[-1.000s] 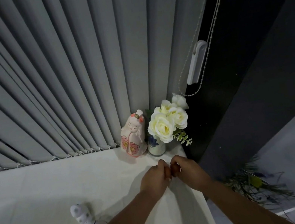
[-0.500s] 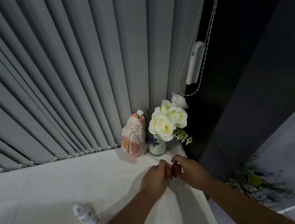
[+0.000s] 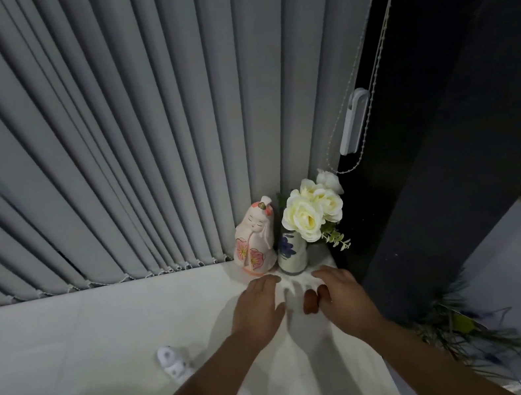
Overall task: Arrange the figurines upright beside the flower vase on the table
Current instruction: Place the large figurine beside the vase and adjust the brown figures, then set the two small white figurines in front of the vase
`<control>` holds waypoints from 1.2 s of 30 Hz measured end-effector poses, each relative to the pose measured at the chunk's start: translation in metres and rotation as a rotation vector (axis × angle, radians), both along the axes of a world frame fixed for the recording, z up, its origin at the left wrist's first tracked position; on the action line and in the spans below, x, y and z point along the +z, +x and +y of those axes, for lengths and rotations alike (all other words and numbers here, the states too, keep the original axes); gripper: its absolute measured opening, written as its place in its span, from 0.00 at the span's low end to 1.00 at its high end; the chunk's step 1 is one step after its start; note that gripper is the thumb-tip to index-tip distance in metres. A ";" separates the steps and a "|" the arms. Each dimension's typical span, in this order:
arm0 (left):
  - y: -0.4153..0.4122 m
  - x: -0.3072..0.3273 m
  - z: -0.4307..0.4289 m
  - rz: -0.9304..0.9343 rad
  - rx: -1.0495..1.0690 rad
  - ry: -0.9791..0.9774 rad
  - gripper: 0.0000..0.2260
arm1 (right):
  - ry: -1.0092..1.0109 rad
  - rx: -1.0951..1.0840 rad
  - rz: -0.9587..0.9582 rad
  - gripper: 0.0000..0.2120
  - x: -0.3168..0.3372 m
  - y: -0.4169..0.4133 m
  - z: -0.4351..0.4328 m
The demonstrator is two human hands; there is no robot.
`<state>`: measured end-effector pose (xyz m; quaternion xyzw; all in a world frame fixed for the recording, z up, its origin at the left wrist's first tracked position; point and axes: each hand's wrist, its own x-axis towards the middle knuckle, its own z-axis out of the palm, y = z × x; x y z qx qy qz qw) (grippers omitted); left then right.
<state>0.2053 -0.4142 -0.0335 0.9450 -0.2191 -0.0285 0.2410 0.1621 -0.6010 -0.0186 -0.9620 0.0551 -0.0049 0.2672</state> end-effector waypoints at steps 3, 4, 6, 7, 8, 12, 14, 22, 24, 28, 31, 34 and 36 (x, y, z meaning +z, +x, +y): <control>-0.001 0.008 0.030 -0.037 0.048 0.012 0.21 | -0.017 0.005 -0.012 0.20 0.005 -0.008 0.019; -0.002 0.010 0.041 -0.040 0.065 0.014 0.20 | -0.022 0.018 -0.004 0.21 0.007 -0.011 0.027; -0.004 0.016 0.062 -0.050 0.086 0.020 0.19 | -0.015 0.033 0.021 0.23 0.013 -0.016 0.043; -0.004 0.018 0.072 -0.058 0.088 0.028 0.19 | -0.019 0.036 0.025 0.23 0.016 -0.019 0.052; -0.004 0.020 0.083 -0.061 0.086 0.038 0.19 | -0.022 0.034 0.025 0.22 0.019 -0.021 0.061; -0.002 0.023 0.134 -0.026 0.067 0.097 0.16 | 0.121 0.000 0.079 0.23 0.033 -0.040 0.106; -0.002 0.022 0.160 0.019 0.068 0.108 0.15 | 0.194 0.018 0.134 0.25 0.038 -0.053 0.131; -0.015 0.013 0.225 0.244 -0.034 0.100 0.25 | 0.148 0.006 0.282 0.31 0.020 -0.081 0.215; -0.020 0.005 0.233 0.275 -0.072 0.102 0.30 | 0.121 -0.041 0.272 0.29 0.011 -0.081 0.231; -0.023 -0.014 0.240 0.270 -0.128 0.116 0.28 | 0.147 -0.159 0.217 0.19 -0.006 -0.078 0.253; -0.021 -0.020 0.240 0.234 -0.131 0.107 0.25 | 0.083 -0.196 0.155 0.13 -0.013 -0.073 0.260; -0.018 -0.021 0.238 0.228 -0.122 0.098 0.19 | 0.089 -0.217 0.136 0.13 -0.019 -0.072 0.261; -0.016 -0.021 0.237 0.226 -0.132 0.103 0.15 | 0.126 -0.196 0.166 0.13 -0.024 -0.072 0.260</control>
